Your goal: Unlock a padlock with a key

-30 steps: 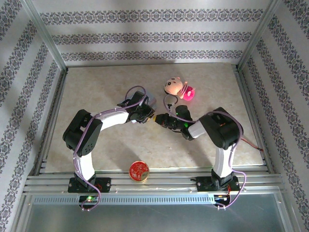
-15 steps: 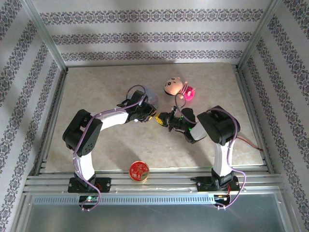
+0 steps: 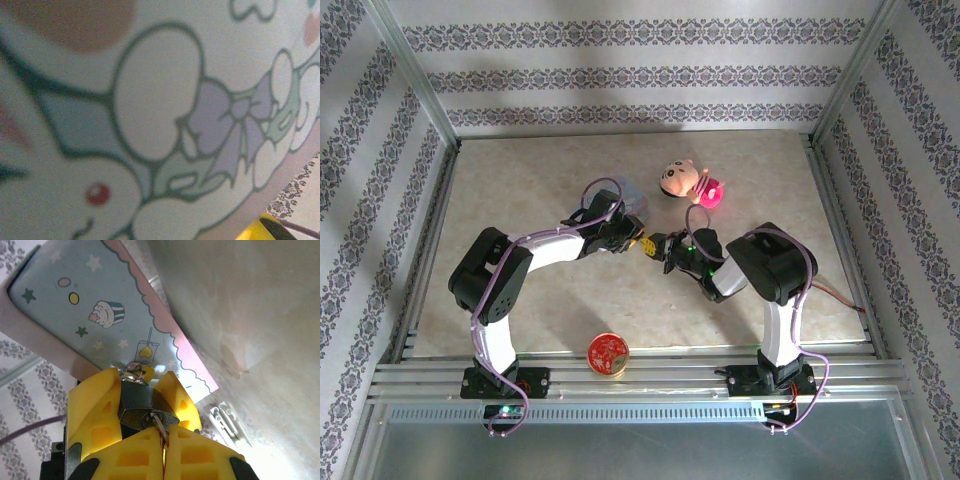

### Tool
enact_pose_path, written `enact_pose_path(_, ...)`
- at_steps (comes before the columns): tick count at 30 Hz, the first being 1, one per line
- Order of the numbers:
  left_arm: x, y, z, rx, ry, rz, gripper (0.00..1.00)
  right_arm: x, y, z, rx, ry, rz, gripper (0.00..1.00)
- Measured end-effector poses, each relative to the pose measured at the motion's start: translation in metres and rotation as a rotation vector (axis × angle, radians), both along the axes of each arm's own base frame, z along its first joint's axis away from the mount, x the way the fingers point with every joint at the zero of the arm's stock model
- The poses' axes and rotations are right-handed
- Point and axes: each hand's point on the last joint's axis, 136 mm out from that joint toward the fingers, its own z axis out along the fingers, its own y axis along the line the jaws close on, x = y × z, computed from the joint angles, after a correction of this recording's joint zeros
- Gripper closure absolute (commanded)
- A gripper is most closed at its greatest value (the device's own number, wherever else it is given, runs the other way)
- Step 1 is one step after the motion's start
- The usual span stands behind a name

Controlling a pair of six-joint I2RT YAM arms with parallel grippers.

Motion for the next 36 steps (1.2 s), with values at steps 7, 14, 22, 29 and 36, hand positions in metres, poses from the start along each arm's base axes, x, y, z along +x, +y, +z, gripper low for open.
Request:
enact_pose_path(7, 0.003, 0.003, -0.002, 0.001, -0.012, 0.024, 0.63, 0.005, 0.004, -0.002, -0.003, 0.015, -0.1, 1.0)
enact_pose_path(14, -0.009, -0.015, 0.004, -0.092, 0.029, -0.024, 0.57, 0.011, -0.002, -0.003, -0.014, 0.009, -0.181, 1.0)
enact_pose_path(22, -0.027, -0.024, 0.014, -0.153, 0.064, -0.087, 0.08, 0.012, -0.01, -0.007, -0.029, 0.007, -0.234, 1.0)
enact_pose_path(29, -0.052, -0.014, 0.055, -0.154, 0.029, -0.133, 0.01, 0.004, -0.023, -0.011, -0.058, 0.004, -0.265, 1.0)
enact_pose_path(36, -0.045, 0.008, 0.117, -0.064, -0.179, -0.126, 0.01, 0.0, -0.021, -0.001, -0.098, -0.074, -0.244, 0.75)
